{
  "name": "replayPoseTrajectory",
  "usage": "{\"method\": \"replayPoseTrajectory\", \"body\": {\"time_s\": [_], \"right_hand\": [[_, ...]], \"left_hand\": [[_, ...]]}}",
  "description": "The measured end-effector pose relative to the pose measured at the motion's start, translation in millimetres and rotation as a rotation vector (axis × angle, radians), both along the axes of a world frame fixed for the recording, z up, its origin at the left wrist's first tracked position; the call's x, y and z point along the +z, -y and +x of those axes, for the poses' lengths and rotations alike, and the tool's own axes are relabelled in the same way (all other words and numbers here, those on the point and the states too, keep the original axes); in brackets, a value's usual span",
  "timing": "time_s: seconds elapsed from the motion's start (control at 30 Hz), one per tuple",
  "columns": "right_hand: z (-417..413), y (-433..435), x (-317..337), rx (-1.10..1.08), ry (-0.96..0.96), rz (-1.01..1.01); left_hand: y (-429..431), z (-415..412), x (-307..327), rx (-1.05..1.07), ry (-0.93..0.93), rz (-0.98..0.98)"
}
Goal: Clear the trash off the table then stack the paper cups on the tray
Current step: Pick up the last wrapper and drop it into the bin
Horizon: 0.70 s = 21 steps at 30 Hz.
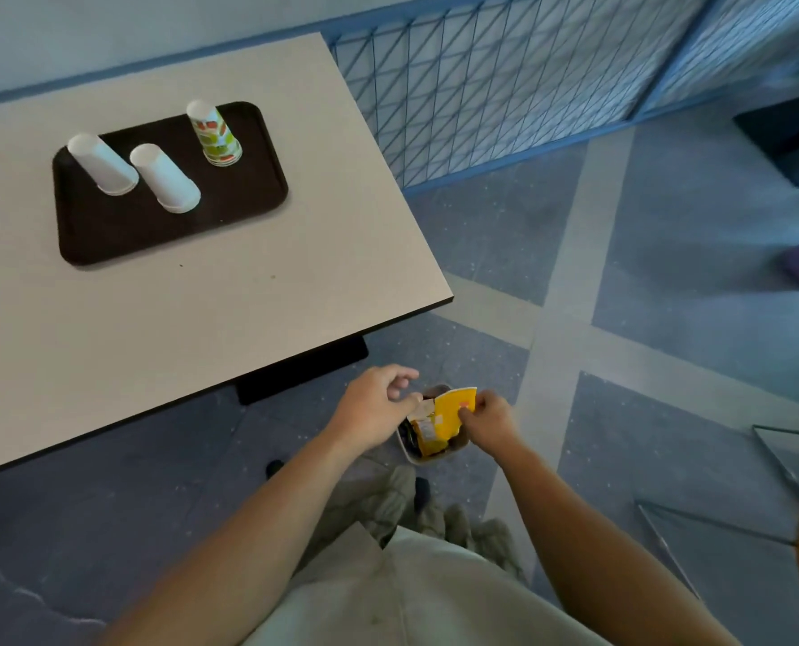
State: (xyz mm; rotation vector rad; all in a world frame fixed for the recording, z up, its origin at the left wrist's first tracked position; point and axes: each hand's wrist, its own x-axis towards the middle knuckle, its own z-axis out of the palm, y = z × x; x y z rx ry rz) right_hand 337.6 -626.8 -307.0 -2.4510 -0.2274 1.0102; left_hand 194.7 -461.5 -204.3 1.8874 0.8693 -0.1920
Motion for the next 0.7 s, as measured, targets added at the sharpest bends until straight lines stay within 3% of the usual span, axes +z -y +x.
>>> {"method": "replayPoseTrajectory", "body": {"time_s": [0.33, 0.7], "right_hand": [[-4, -36, 11, 0.007, -0.174, -0.163], [-29, -79, 72, 0.144, -0.150, 0.220]], "left_hand": [[-11, 1, 10, 0.038, 0.001, 0.032], [-37, -15, 42, 0.196, 0.051, 0.100]]}}
